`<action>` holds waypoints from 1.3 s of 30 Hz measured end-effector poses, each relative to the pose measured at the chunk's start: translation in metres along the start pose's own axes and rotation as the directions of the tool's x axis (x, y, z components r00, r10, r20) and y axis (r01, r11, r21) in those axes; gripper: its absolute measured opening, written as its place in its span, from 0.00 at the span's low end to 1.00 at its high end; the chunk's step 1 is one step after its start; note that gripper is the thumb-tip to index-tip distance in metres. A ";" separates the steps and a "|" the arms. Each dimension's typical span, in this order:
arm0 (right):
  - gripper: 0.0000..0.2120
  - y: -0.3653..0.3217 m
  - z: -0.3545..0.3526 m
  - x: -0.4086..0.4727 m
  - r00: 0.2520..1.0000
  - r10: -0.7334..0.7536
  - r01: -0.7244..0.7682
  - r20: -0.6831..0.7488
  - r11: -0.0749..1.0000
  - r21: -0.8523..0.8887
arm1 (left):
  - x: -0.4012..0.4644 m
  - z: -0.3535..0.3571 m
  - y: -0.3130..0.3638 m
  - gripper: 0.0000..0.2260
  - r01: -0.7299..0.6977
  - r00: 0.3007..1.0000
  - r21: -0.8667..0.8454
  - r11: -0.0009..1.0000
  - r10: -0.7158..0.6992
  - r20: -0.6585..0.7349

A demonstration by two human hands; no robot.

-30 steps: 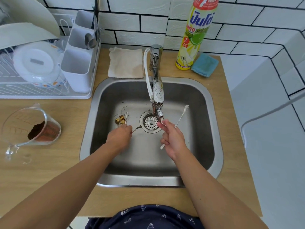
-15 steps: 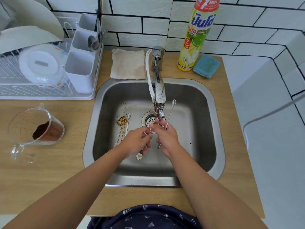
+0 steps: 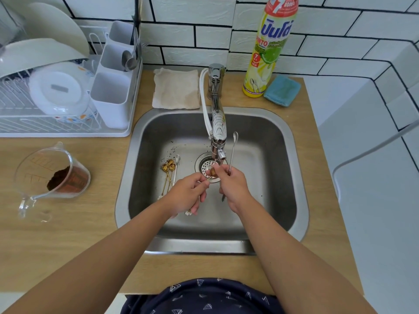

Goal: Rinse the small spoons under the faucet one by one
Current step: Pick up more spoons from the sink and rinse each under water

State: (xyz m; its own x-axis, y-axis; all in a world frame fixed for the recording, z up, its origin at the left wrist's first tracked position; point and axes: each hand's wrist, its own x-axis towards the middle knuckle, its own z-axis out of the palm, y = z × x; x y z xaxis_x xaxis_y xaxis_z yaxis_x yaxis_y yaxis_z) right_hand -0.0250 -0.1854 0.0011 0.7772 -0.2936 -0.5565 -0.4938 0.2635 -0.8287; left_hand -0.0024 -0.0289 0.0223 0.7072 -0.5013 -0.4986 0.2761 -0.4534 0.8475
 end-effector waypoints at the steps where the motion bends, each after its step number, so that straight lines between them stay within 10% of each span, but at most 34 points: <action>1: 0.09 -0.001 0.000 0.000 1.000 0.002 -0.002 0.021 1.000 -0.001 | 0.000 0.000 0.000 0.08 0.002 1.000 -0.010 1.000 -0.002 -0.005; 12: 0.08 -0.005 0.007 -0.004 0.994 0.023 -0.030 0.106 0.998 0.062 | 0.000 -0.002 0.008 0.09 0.015 1.000 -0.054 0.998 -0.016 -0.023; 18: 0.07 -0.012 -0.003 -0.006 0.968 0.004 -0.062 0.253 0.973 0.221 | -0.006 -0.017 0.014 0.11 0.195 0.977 -0.447 0.873 -0.131 0.170; 26: 0.08 -0.012 0.000 -0.001 0.976 0.018 -0.063 0.215 0.976 0.206 | -0.008 -0.017 0.017 0.13 0.169 0.979 -0.179 0.969 -0.143 0.148; 39: 0.09 -0.010 0.001 0.000 0.980 0.026 -0.079 0.198 0.961 0.264 | -0.007 -0.010 0.015 0.12 0.225 0.972 -0.465 0.856 -0.165 0.168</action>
State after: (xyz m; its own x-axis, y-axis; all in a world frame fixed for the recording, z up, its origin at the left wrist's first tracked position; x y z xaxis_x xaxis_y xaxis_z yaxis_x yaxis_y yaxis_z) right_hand -0.0194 -0.1867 0.0094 0.8258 -0.0987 -0.5553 -0.4331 0.5196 -0.7365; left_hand 0.0036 -0.0246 0.0397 0.5323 -0.5367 -0.6547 0.6983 -0.1588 0.6979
